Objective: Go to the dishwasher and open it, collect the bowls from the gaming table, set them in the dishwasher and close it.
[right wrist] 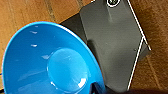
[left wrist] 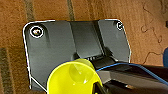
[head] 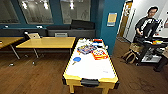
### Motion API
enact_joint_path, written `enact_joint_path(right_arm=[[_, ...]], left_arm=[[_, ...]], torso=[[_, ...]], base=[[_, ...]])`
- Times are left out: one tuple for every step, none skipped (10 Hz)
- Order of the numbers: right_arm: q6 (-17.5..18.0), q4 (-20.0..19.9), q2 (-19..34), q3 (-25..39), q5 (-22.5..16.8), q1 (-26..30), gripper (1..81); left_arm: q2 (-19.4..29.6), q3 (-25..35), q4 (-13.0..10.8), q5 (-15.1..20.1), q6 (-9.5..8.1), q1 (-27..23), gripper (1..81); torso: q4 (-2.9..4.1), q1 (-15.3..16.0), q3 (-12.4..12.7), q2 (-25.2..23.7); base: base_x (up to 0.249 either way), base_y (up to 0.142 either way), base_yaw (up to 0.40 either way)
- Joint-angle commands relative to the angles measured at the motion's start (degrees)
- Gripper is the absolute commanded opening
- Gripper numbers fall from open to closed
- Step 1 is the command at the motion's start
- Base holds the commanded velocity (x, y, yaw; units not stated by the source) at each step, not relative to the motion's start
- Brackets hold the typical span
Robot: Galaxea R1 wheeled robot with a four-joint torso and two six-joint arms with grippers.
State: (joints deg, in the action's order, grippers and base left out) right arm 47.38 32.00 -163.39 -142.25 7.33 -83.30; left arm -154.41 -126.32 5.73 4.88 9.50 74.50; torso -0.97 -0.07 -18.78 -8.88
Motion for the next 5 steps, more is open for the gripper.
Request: enact_joint_path(right_arm=[[-0.28, 1.92, -0.21, 0.32, -1.96, 2.30, 1.0], [-0.28, 2.10, -0.55, -0.03, -1.88, 2.30, 1.0], [-0.28, 2.18, -0.91, -0.56, -1.88, 2.12, 1.0], [-0.28, 2.19, -1.43, -1.35, -1.88, 1.95, 1.0], [-0.28, 2.19, -1.87, -2.22, -1.88, 1.77, 1.0]], left_arm=[[-0.21, -1.12, -0.80, 3.47, 0.61, -2.12, 1.0], [-0.73, -1.47, -1.07, 3.47, 0.61, -1.85, 1.0], [-1.08, -1.91, -1.25, 3.47, 0.61, -1.68, 1.0], [-1.26, -2.27, -1.25, 3.47, 0.61, -1.59, 1.0], [-1.61, -2.62, -1.33, 3.39, 0.61, -1.50, 1.0]], torso=[[0.00, 0.07, 0.00, 0.00], [0.00, 0.07, 0.00, 0.00], [0.00, 0.07, 0.00, 0.00], [0.00, 0.07, 0.00, 0.00], [0.00, 0.07, 0.00, 0.00]], base=[[-0.171, 0.000, 0.000], [-0.172, 0.000, 0.000], [-0.173, 0.000, 0.000], [-0.174, 0.000, 0.000], [-0.174, 0.000, 0.000]])
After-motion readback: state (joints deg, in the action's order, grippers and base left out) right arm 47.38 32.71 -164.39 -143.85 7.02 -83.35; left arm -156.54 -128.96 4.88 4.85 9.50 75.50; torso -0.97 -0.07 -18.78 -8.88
